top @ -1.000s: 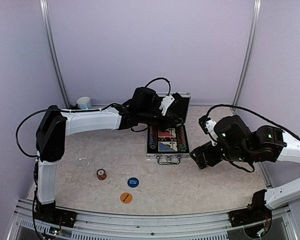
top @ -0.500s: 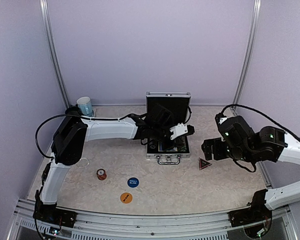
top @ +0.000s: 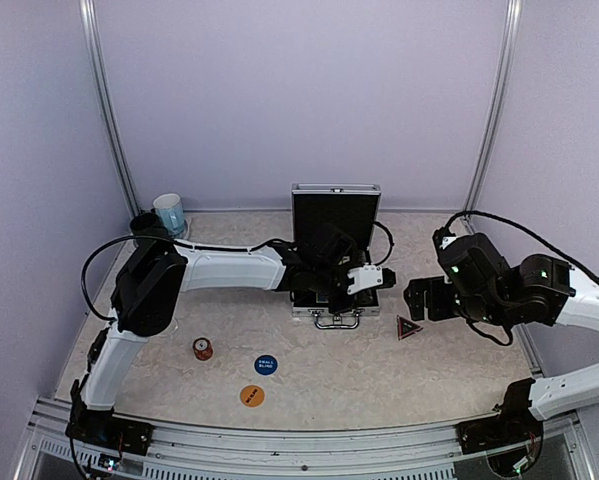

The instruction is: Pack up texas hold em set

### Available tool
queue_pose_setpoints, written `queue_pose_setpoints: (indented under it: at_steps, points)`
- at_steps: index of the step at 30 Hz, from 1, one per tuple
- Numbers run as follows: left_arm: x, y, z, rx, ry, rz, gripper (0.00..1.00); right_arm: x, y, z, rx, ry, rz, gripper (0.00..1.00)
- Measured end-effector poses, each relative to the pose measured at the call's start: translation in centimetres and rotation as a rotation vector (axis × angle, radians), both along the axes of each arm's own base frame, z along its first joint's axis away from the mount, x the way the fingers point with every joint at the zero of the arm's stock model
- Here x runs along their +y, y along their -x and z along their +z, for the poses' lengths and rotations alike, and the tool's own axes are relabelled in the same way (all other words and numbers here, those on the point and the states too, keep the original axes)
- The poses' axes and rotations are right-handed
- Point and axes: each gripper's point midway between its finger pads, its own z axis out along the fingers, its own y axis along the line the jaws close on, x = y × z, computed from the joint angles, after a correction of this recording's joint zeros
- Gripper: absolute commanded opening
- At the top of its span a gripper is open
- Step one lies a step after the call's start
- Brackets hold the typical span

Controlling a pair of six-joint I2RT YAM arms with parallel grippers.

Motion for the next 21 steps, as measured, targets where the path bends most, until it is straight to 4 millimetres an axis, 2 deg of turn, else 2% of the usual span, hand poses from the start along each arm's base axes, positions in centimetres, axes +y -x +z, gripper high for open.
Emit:
queue_pose_setpoints:
  at_steps: [13, 15, 18, 21]
  points:
    - [-0.4, -1.1, -0.9, -0.035, -0.006, 0.036, 0.01, 0.3, 0.0, -0.2, 0.008, -0.003, 0.006, 0.99]
    - [-0.6, -1.0, -0.9, -0.037, -0.002, 0.034, 0.13, 0.3, -0.1, -0.2, 0.009, -0.005, 0.004, 0.99]
    - [-0.7, -1.2, -0.8, -0.041, 0.001, 0.043, 0.4, 0.4, -0.2, -0.2, 0.01, -0.007, 0.005, 0.99]
    - [-0.9, -1.7, -0.5, -0.054, 0.01, 0.064, 0.54, 0.5, -0.3, -0.4, 0.013, -0.007, 0.006, 0.99]
